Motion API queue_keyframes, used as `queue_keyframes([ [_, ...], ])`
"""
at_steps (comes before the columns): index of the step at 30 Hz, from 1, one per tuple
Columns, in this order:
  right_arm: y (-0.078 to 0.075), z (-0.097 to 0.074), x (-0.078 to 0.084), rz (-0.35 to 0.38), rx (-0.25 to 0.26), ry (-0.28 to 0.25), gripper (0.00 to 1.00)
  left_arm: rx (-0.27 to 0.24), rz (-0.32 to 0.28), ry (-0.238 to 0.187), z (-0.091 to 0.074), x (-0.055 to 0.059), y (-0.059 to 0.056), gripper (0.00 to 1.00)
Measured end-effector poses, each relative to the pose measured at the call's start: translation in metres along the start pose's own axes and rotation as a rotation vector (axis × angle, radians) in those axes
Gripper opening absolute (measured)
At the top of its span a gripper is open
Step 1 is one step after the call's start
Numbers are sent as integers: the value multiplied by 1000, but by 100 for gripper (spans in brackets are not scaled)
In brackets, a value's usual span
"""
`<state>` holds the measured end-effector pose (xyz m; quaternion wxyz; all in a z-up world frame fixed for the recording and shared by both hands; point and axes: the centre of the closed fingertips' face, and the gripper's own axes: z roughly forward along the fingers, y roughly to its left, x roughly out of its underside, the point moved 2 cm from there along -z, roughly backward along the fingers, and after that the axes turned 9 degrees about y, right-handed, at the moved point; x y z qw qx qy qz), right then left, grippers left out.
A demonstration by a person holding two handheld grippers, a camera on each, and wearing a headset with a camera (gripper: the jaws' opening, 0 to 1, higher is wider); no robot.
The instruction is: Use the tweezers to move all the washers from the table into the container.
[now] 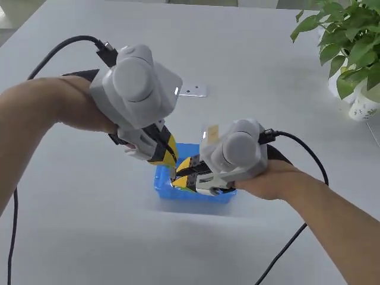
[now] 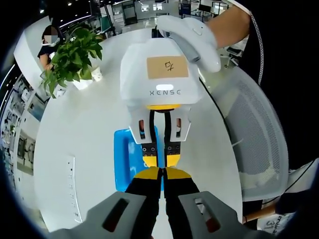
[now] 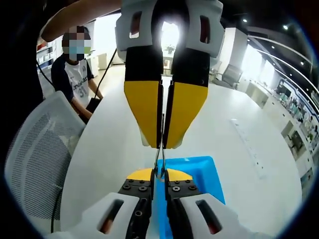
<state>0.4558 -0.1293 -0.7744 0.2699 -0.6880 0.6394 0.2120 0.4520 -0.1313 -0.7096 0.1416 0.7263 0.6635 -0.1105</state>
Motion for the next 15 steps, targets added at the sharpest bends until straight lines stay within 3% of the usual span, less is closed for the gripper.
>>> queue_keyframes([
  [15,-20,18,17,29,-15,10,9,7,9,3,23,10,22,4],
])
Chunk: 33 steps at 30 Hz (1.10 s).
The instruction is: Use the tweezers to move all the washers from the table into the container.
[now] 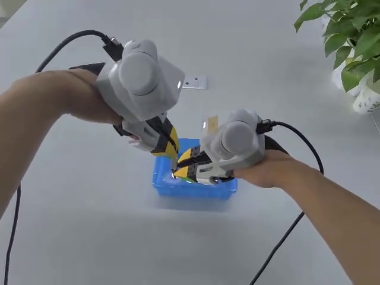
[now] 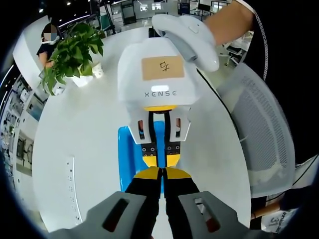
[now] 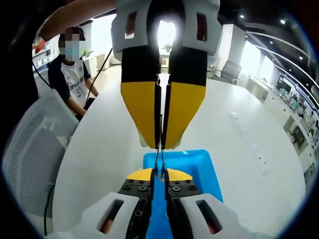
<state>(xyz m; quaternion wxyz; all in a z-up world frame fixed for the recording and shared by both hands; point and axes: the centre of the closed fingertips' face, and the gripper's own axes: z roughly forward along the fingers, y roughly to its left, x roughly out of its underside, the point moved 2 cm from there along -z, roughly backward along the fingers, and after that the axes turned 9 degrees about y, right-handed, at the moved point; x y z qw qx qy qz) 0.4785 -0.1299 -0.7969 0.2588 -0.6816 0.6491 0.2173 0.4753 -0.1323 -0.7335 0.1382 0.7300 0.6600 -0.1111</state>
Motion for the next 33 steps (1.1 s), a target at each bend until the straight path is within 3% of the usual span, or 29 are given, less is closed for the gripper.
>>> queue_keyframes([
  [22,-9,29,25,32,-64,42,9,20,-19,-3,33,16,11,4],
  [33,-10,32,29,49,-83,38,9,29,-27,-13,38,16,14,4],
])
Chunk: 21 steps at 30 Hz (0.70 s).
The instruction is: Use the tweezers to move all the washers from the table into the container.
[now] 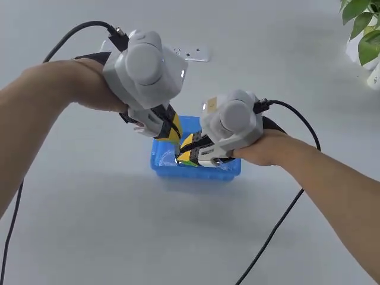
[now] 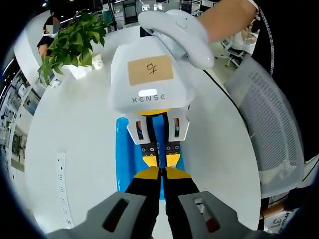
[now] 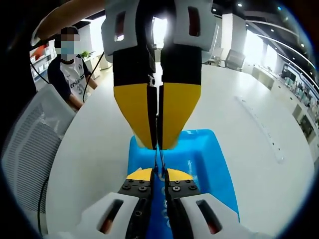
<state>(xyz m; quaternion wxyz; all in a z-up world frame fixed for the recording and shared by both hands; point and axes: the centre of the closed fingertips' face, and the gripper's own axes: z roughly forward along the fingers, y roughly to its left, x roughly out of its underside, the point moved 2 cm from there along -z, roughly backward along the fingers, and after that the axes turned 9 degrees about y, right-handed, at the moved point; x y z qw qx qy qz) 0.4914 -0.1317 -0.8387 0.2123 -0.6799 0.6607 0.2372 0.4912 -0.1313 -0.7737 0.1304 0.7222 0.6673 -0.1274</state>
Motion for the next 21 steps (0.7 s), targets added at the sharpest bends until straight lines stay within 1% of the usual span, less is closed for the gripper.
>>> queue_keyframes([
  [8,0,0,0,-12,5,7,10,1,2,5,0,0,-1,4],
  [10,-1,0,-1,-21,15,11,10,-1,5,8,0,0,-1,4],
  [21,2,-6,-5,-27,24,5,10,-5,3,11,-8,-3,-4,4],
])
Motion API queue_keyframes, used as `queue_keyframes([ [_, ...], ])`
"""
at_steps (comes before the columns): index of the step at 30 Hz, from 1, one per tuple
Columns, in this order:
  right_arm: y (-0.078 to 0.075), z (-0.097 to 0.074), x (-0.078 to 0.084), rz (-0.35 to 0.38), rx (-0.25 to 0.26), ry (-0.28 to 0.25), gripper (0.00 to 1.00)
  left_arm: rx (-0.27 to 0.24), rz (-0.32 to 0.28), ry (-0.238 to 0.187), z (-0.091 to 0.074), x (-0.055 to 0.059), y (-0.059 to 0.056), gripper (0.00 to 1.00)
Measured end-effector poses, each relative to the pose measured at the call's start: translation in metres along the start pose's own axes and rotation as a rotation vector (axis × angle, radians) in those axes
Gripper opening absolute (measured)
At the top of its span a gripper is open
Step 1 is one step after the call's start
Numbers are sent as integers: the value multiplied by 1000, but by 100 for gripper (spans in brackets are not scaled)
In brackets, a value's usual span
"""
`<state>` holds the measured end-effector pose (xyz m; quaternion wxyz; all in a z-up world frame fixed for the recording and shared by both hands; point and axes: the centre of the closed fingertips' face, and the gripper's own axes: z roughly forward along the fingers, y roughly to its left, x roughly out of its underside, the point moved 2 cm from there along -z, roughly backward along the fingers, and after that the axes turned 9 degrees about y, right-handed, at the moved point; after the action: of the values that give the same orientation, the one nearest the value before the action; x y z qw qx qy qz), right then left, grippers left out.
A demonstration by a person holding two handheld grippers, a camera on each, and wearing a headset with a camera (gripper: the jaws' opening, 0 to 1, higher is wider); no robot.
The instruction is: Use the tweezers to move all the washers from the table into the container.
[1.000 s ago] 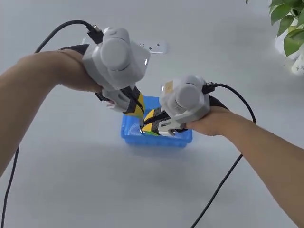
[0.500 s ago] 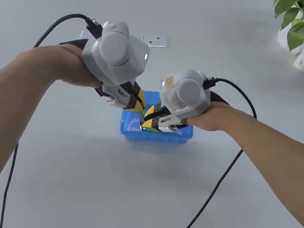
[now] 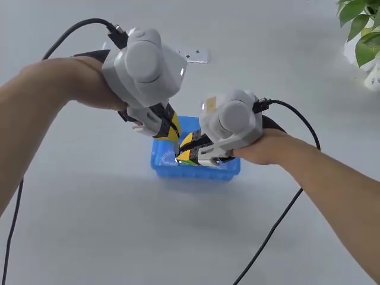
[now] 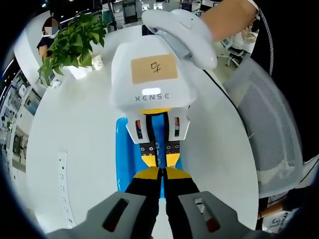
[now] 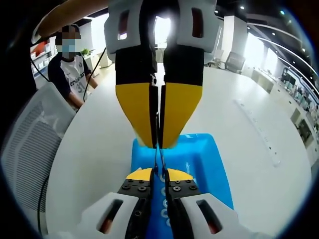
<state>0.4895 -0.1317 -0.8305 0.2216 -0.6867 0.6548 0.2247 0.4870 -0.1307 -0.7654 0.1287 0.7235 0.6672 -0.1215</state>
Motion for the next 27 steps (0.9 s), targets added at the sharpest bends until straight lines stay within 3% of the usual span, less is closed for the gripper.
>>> queue_keyframes([
  [14,5,-23,-13,-13,42,-29,11,-21,8,-1,-23,-12,-5,4],
  [27,19,-46,-25,-17,82,-83,11,-48,0,-30,-42,-25,-21,4],
])
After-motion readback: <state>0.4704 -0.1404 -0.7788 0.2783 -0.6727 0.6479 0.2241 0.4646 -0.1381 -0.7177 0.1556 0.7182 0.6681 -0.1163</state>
